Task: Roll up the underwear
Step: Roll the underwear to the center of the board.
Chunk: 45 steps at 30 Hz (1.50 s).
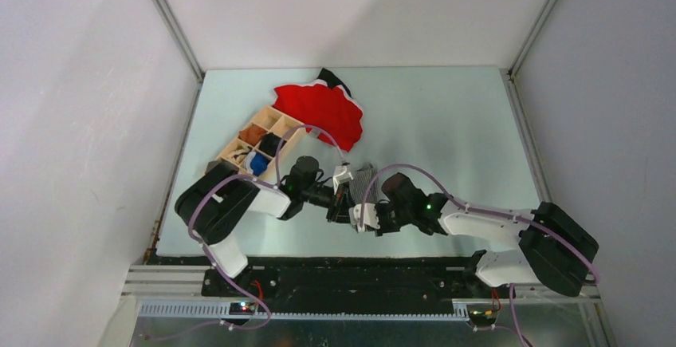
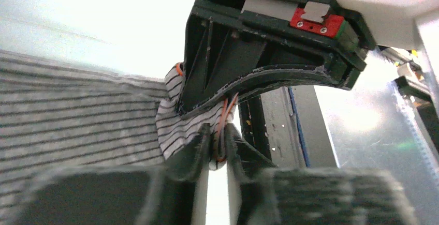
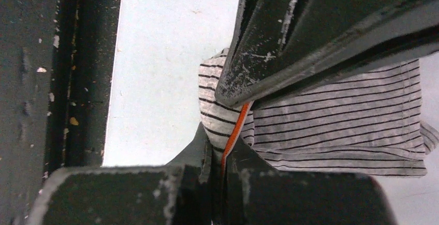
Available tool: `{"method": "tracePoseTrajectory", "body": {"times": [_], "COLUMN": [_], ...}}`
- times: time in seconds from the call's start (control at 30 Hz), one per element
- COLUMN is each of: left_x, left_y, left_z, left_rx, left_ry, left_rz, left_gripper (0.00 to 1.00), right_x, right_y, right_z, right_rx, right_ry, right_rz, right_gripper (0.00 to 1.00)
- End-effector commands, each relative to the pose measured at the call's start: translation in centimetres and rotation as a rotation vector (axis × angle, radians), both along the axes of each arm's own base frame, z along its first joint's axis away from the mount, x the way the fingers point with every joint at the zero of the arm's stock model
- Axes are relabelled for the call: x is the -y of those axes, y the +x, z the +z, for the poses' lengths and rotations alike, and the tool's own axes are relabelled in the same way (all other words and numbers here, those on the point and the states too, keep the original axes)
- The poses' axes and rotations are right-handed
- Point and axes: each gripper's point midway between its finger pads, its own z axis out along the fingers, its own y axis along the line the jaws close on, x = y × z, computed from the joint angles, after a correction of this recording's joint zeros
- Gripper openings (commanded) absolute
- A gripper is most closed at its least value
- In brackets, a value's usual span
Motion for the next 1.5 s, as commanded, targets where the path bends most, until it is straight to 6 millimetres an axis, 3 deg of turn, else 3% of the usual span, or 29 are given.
{"method": "tracePoseTrajectory", "body": {"times": [0.0, 0.03, 0.07, 0.1, 0.13, 0.17, 0.2, 0.23, 0.27, 0.4, 0.5, 0.57, 0.67, 0.77, 0.97, 1.0, 1.2, 1.47], "left_x": [-1.0, -1.4, -1.6, -2.3, -2.7, -3.6, -4.1, -5.0, -5.6, -8.8, -10.1, -10.1, -8.8, -7.0, -4.7, -4.4, -2.6, -2.3], "left_y": [2.2, 2.9, 3.5, 4.2, 5.2, 5.7, 6.7, 7.1, 8.1, 9.9, 10.4, 9.7, 6.9, 3.2, -0.3, -0.6, -2.2, -0.7], "left_z": [-0.6, -1.1, -0.5, -1.1, -0.4, -1.2, -0.2, -0.7, 0.2, 1.9, 5.0, 6.6, 6.4, 4.7, 0.6, -0.4, -1.3, -1.8], "left_rx": [0.051, 0.046, 0.07, 0.067, 0.101, 0.088, 0.122, 0.107, 0.131, 0.166, 0.338, 0.456, 0.686, 0.95, 1.249, 1.255, 1.363, 1.465], "left_ry": [0.084, 0.127, 0.129, 0.181, 0.187, 0.249, 0.25, 0.3, 0.299, 0.37, 0.334, 0.282, 0.268, 0.229, 0.099, 0.106, 0.048, 0.123], "left_rz": [0.141, 0.196, 0.228, 0.286, 0.324, 0.37, 0.401, 0.435, 0.475, 0.615, 0.657, 0.636, 0.457, 0.212, -0.044, -0.072, -0.106, -0.078], "left_gripper": [0.28, 0.35, 0.4, 0.43, 0.51, 0.53, 0.54, 0.54, 0.54, 0.55, 0.55, 0.57, 0.59, 0.59, 0.65, 0.65, 0.69, 0.65], "right_x": [-0.3, -0.9, -0.3, -1.0, -1.1, -0.2, -1.1, -0.6, -1.3, -1.0, -0.5, -0.6, -0.8, -0.6, -0.7, -0.6, -0.5, -0.5], "right_y": [-1.8, -1.6, -3.0, -2.8, -3.3, -4.3, -3.8, -4.4, -3.9, -3.8, -3.3, -2.4, -1.0, 0.5, 1.8, 1.6, 1.8, 1.7], "right_z": [1.4, 2.5, 1.7, 2.0, 3.1, 1.9, 3.2, 2.3, 2.9, 1.9, 0.4, -0.2, -1.9, -3.0, -5.3, -5.7, -6.4, -6.8], "right_rx": [-0.2, -0.222, -0.327, -0.374, -0.452, -0.564, -0.604, -0.697, -0.733, -0.933, -1.081, -1.173, -1.279, -1.349, -1.498, -1.531, -1.569, -1.583], "right_ry": [-0.016, -0.004, -0.046, -0.06, -0.073, -0.148, -0.124, -0.177, -0.162, -0.235, -0.299, -0.314, -0.36, -0.368, -0.447, -0.474, -0.501, -0.514], "right_rz": [0.035, 0.043, 0.06, 0.072, 0.081, 0.059, 0.061, 0.028, 0.017, -0.057, -0.135, -0.188, -0.279, -0.365, -0.49, -0.508, -0.542, -0.564], "right_gripper": [0.0, 0.0, 0.0, 0.0, 0.0, 0.0, 0.0, 0.0, 0.0, 0.0, 0.0, 0.0, 0.0, 0.0, 0.0, 0.0, 0.0, 0.0]}}
